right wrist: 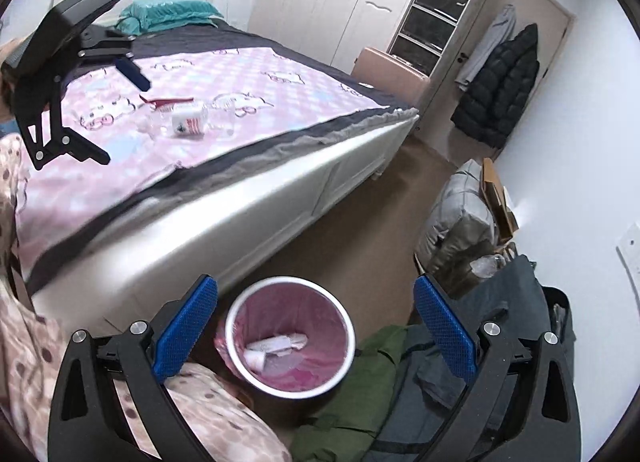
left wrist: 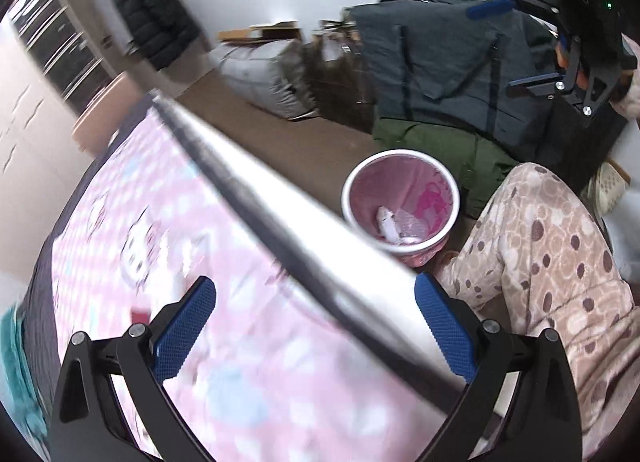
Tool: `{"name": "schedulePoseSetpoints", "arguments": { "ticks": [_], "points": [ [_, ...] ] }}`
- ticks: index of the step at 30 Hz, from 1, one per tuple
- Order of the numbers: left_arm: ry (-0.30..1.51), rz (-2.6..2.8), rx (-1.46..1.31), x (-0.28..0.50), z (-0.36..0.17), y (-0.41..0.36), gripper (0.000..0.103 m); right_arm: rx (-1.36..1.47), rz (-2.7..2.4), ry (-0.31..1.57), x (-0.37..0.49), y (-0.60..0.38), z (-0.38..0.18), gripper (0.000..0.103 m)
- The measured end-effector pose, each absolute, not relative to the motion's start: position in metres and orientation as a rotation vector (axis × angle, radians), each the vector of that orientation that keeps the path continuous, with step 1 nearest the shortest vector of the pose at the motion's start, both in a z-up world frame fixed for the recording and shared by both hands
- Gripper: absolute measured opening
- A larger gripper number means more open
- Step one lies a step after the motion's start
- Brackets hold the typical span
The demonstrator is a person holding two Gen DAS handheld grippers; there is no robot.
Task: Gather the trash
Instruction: 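Withdraw both open tools from the bin back over the bed, then grasp the clear water bottle with the right tool while the left tool grasps the red strip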
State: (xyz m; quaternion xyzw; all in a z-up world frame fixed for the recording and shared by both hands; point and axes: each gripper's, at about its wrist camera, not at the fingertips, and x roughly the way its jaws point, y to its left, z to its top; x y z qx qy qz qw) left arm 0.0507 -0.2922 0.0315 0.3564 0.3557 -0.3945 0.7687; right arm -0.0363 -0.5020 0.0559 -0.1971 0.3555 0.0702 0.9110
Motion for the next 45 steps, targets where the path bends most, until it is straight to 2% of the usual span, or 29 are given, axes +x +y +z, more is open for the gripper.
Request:
{"name": "schedulePoseSetpoints", "arguments": {
  "ticks": [21,34,40,45],
  "points": [
    [0.844,-0.569,0.485,0.07,0.031,-0.094,0.098,-0.377,0.221,0.684,0.032,-0.382,0.084,0.096],
    [0.925,-0.529,0.318,0.103,-0.007,-0.034,0.098,-0.847,0.513,0.724,0.132,-0.272,0.059,0.096],
    [0.975,-0.503,0.265,0.127,-0.025,-0.021,0.098,-1.07,0.67,0.764,0.182,-0.221,0.018,0.096],
    [1.002,-0.487,0.251,0.141,-0.039,-0.018,0.098,-1.127,0.761,0.847,0.218,-0.195,-0.014,0.096]
  ]
}}
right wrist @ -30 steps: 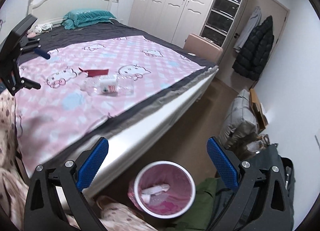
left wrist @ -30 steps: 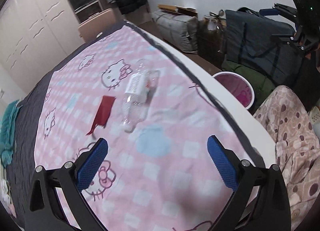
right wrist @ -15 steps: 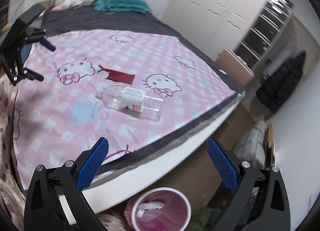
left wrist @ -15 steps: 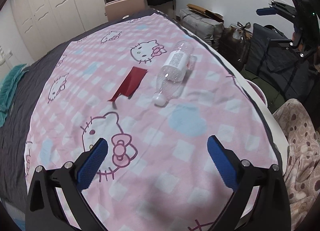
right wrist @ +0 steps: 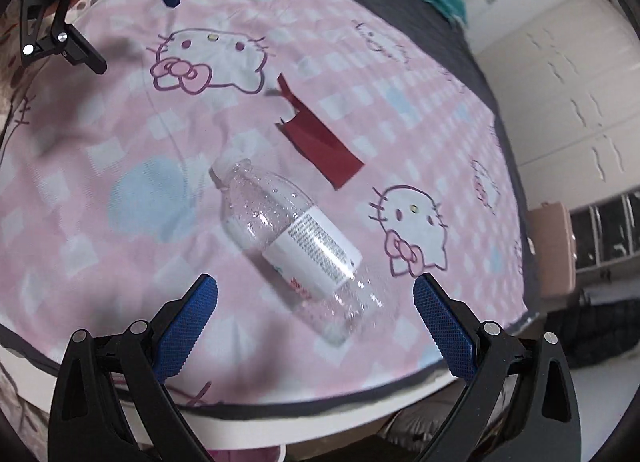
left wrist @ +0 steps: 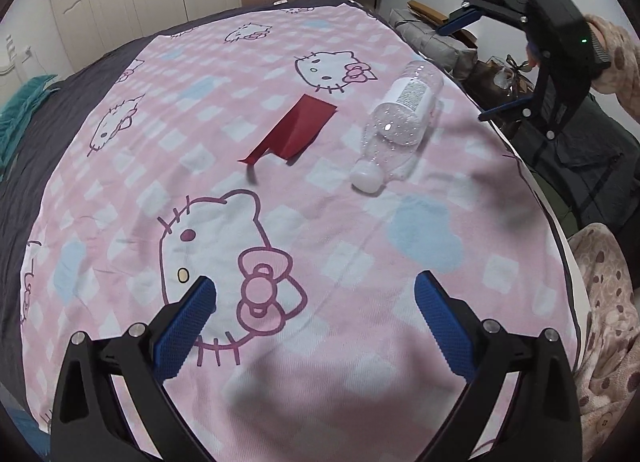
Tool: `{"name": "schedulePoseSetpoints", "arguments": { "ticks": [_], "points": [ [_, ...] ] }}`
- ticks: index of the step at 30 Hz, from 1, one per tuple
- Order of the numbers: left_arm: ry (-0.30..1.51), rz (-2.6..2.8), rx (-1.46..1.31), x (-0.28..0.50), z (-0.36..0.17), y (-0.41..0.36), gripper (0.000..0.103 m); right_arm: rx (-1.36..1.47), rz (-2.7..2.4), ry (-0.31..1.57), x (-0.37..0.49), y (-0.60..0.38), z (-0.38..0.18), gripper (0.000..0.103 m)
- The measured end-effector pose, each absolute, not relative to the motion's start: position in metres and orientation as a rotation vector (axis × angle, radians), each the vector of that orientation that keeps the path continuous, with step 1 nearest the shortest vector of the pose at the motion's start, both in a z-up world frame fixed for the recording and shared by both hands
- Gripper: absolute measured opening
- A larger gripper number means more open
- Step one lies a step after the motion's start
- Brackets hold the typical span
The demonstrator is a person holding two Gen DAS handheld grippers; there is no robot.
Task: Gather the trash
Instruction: 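Grasp the clear water bottle with the right tool while the left tool grasps the red strip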
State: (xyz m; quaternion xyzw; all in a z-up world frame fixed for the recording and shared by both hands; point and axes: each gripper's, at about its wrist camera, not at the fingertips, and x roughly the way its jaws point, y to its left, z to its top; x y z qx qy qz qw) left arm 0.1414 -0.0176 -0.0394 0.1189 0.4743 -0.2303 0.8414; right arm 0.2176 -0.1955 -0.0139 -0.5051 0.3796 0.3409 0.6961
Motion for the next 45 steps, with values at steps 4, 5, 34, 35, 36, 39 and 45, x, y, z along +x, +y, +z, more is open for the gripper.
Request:
{"name": "schedulePoseSetpoints", "arguments": {
  "ticks": [4,5,34,35,36,39,45],
  "points": [
    [1.013,-0.49,0.208,0.151,-0.047,-0.014,0.098,-1.055,0.764,0.88,0.233,-0.186,-0.023,0.096],
    [1.014,-0.491,0.203,0.152,-0.048,-0.014,0.098,-1.062,0.774,0.865,0.232,-0.183,-0.024,0.096],
    [1.058,-0.469,0.153,0.168,-0.067,-0.005,0.098,-1.389,0.901,1.015,0.27,-0.149,-0.089,0.068],
    [1.053,-0.469,0.159,0.169,-0.066,-0.006,0.098,-1.379,0.892,1.014,0.27,-0.15,-0.086,0.068],
    [1.05,-0.469,0.16,0.171,-0.066,-0.008,0.098,-1.368,0.876,1.024,0.27,-0.152,-0.084,0.068],
    [1.049,-0.477,0.158,0.176,-0.065,-0.012,0.098,-1.352,0.84,1.031,0.267,-0.158,-0.075,0.068],
    [1.023,-0.486,0.166,0.181,-0.058,-0.022,0.098,-1.222,0.764,1.037,0.26,-0.171,-0.047,0.068]
  ]
}}
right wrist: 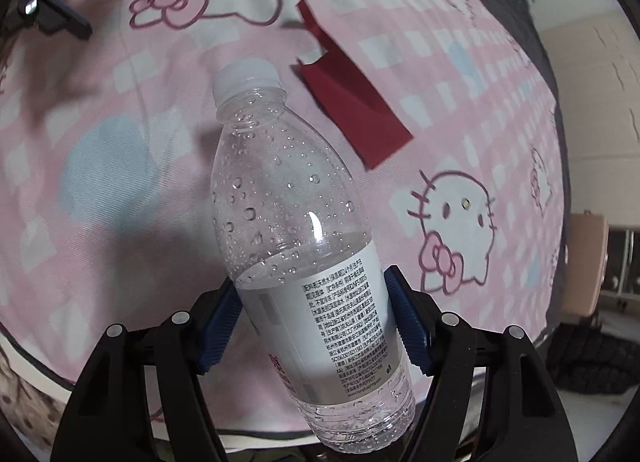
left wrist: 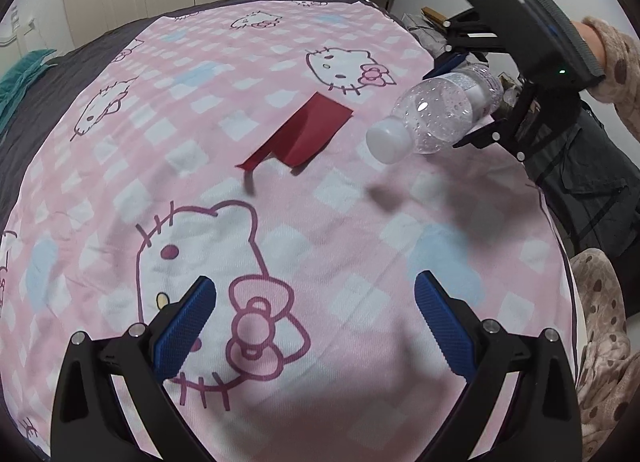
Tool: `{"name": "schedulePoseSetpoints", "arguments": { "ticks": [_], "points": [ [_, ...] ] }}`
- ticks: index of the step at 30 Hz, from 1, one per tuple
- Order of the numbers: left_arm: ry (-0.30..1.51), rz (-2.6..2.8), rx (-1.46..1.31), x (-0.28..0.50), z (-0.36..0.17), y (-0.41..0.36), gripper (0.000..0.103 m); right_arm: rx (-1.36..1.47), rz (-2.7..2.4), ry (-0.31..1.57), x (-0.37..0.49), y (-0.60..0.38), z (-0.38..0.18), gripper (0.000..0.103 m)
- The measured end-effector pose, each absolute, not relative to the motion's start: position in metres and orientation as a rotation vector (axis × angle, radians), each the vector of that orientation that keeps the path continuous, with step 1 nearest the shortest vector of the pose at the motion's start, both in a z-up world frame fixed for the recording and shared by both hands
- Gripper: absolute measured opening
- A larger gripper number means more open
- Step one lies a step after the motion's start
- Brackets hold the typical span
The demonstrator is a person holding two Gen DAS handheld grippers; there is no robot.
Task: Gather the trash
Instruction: 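Grasp the clear water bottle with the right tool while the left tool grasps the red strip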
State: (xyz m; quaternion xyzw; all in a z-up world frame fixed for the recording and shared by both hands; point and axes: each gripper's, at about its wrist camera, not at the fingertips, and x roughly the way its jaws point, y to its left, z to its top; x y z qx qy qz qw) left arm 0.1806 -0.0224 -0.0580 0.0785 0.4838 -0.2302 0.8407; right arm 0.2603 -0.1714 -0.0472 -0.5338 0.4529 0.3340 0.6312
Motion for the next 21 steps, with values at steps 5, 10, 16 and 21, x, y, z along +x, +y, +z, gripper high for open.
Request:
{"name": "schedulePoseSetpoints", "arguments": {
  "ticks": [5,10,16,21],
  "points": [
    [0.99,-0.524,0.181,0.194,-0.051,-0.034,0.098,-0.955,0.715,1.097,0.249,-0.194,-0.023,0.068],
    [0.984,-0.575,0.21,0.224,-0.05,-0.048,0.098,-0.668,0.603,1.139,0.237,-0.216,-0.002,0.068],
    [1.022,-0.597,0.219,0.277,-0.068,-0.061,0.098,-0.432,0.502,1.134,0.212,-0.243,0.022,0.068],
    [1.046,-0.571,0.273,0.307,-0.091,-0.078,0.098,-0.345,0.461,1.136,0.198,-0.254,0.021,0.068]
  ]
}}
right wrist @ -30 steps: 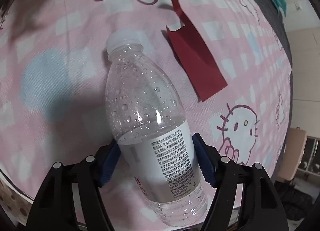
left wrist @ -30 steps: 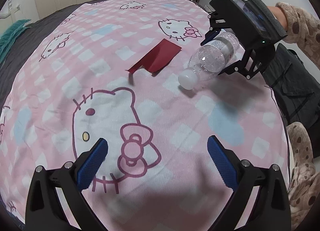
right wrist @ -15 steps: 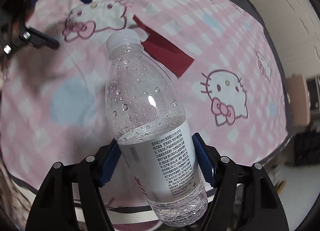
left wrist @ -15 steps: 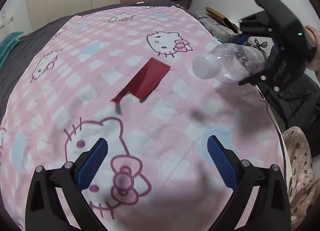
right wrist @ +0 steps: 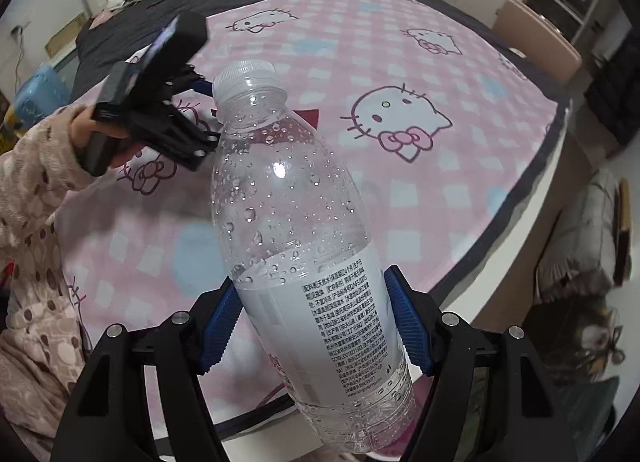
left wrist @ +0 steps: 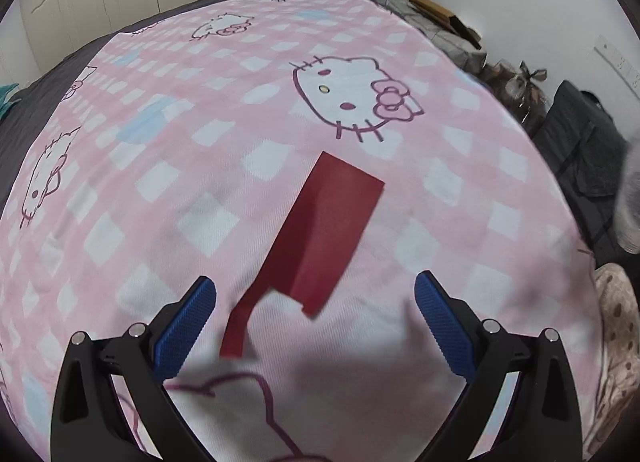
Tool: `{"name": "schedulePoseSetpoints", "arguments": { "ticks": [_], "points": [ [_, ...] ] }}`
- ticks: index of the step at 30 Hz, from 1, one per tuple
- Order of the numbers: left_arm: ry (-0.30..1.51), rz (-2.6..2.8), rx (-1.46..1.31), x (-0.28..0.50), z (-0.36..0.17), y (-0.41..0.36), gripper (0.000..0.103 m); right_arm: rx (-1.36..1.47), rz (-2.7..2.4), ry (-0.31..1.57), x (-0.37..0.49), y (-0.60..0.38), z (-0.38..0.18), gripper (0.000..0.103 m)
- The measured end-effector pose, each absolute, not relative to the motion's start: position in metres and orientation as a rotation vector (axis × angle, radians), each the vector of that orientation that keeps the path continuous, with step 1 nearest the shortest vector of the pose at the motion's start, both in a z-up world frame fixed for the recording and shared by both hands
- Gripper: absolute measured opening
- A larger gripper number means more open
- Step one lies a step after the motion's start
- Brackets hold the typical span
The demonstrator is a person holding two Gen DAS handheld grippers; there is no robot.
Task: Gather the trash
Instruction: 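Grasp the clear water bottle with the right tool while the left tool grasps the red strip, then lift the water bottle and red strip and carry both to the white bin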
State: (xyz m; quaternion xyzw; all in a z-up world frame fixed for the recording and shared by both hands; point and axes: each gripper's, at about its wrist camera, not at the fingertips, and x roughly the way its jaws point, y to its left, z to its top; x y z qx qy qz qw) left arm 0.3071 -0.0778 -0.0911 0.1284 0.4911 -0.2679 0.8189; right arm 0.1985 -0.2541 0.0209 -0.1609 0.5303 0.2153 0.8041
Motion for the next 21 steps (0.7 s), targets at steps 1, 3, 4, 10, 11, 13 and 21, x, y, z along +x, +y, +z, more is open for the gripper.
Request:
{"name": "schedulePoseSetpoints", "arguments": {
  "ticks": [1,3,4,10,11,13,21],
  "points": [
    [1.049,-0.578,0.292,0.309,-0.095,-0.082,0.098,-0.31,0.454,1.139,0.196,-0.256,0.018,0.068],
    [1.069,-0.604,0.339,0.314,-0.107,-0.094,0.097,-0.265,0.448,1.138,0.194,-0.258,0.016,0.068],
    [1.078,-0.622,0.363,0.317,-0.112,-0.1,0.095,-0.237,0.438,1.136,0.191,-0.26,0.014,0.068],
    [1.094,-0.672,0.414,0.331,-0.12,-0.114,0.078,-0.104,0.383,1.126,0.177,-0.271,0.008,0.068],
    [1.099,-0.673,0.405,0.334,-0.12,-0.114,0.074,-0.091,0.376,1.123,0.175,-0.273,0.007,0.068],
    [1.109,-0.664,0.383,0.338,-0.118,-0.108,0.064,-0.081,0.369,1.119,0.171,-0.274,0.005,0.068],
    [1.118,-0.628,0.364,0.332,-0.11,-0.1,0.031,-0.043,0.378,1.106,0.165,-0.278,0.003,0.068]
  ]
}}
